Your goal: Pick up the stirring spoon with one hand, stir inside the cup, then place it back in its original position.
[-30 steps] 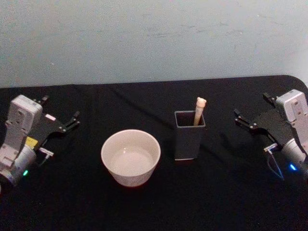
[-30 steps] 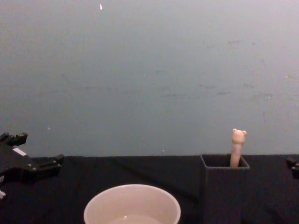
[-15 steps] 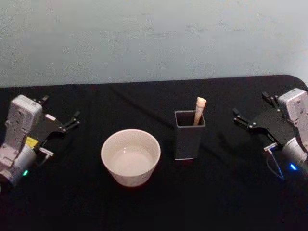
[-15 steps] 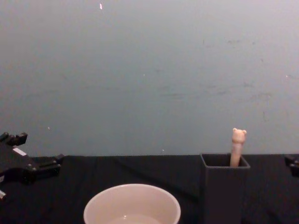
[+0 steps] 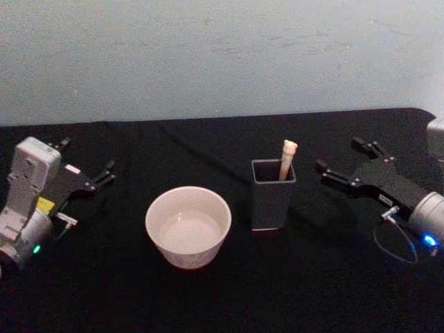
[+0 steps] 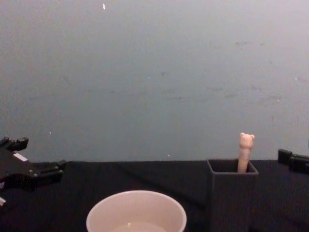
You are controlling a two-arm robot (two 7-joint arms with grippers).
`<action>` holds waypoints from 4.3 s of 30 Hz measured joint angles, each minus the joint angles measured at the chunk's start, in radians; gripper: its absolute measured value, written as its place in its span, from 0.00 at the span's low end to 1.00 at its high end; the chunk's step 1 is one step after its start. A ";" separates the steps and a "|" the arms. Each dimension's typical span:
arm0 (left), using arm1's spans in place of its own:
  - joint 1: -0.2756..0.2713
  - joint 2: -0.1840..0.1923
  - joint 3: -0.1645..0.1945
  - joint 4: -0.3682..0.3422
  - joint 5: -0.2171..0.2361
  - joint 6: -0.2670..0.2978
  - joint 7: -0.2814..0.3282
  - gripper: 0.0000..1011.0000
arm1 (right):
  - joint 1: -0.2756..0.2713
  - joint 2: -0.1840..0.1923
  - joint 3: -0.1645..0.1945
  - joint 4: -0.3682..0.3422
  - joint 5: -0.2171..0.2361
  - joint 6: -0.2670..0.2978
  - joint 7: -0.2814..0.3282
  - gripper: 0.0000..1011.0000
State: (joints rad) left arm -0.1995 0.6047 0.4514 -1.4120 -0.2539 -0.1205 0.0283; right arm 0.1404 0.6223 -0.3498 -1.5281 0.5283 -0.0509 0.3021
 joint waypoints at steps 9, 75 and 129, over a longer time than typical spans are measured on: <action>0.000 0.000 0.000 0.000 0.000 0.000 0.000 0.99 | 0.024 -0.010 -0.008 0.003 0.050 0.028 0.147 0.99; 0.000 0.000 0.000 0.000 0.000 0.000 0.000 0.99 | 0.197 -0.153 -0.066 0.191 0.010 0.079 0.246 0.53; 0.000 0.000 0.000 0.000 0.000 0.000 0.000 0.99 | 0.179 -0.137 0.012 0.014 0.117 -0.007 0.259 0.20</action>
State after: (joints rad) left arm -0.1995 0.6047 0.4514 -1.4120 -0.2539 -0.1205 0.0283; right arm 0.3196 0.4855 -0.3376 -1.5145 0.6451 -0.0577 0.5614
